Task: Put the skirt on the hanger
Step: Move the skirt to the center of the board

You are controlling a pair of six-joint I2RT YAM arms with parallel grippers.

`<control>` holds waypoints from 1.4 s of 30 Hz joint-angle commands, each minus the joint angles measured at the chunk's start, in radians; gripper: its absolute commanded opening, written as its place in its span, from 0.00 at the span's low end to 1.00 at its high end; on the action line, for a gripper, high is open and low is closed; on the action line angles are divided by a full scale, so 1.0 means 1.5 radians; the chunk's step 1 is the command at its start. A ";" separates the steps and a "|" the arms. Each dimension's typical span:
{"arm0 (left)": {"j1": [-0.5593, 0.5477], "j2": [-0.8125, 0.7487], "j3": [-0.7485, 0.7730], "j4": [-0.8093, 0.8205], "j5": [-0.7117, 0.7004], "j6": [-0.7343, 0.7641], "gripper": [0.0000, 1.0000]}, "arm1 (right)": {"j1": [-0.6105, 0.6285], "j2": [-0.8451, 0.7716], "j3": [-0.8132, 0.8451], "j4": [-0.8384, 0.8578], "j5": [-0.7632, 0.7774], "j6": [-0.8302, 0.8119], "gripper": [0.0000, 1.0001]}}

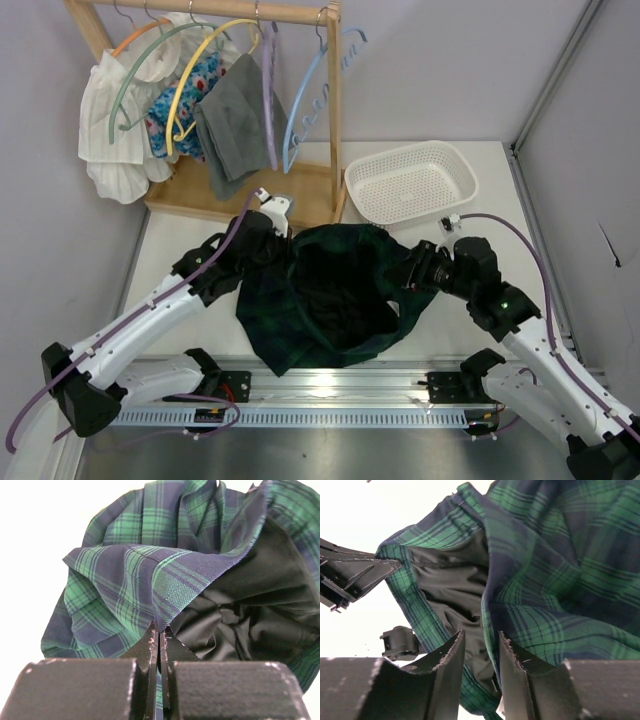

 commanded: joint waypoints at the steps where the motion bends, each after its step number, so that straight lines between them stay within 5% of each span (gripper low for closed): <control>1: 0.013 -0.030 -0.017 0.043 0.032 0.026 0.00 | -0.002 -0.027 -0.010 -0.053 0.019 -0.014 0.40; 14: 0.031 -0.023 -0.018 0.042 0.052 0.049 0.00 | -0.003 -0.057 -0.004 -0.202 0.079 -0.053 0.55; 23: 0.040 -0.004 -0.007 0.033 0.056 0.062 0.00 | 0.015 -0.067 -0.049 -0.044 0.006 -0.048 0.63; 32: 0.043 -0.015 0.009 0.023 0.059 0.052 0.00 | 0.109 0.062 -0.021 -0.038 0.079 -0.121 0.67; 34: 0.045 -0.024 0.011 0.011 0.051 0.052 0.00 | 0.115 0.073 -0.023 -0.041 0.108 -0.125 0.62; 35: 0.046 -0.029 0.022 0.008 0.051 0.053 0.00 | 0.115 0.085 -0.020 -0.048 0.112 -0.131 0.46; 38: 0.048 -0.056 0.028 -0.007 0.052 0.062 0.00 | 0.115 0.089 -0.006 -0.060 0.126 -0.137 0.19; 42: 0.049 -0.112 0.021 -0.015 0.061 0.067 0.00 | 0.115 0.039 0.000 -0.048 0.157 -0.127 0.00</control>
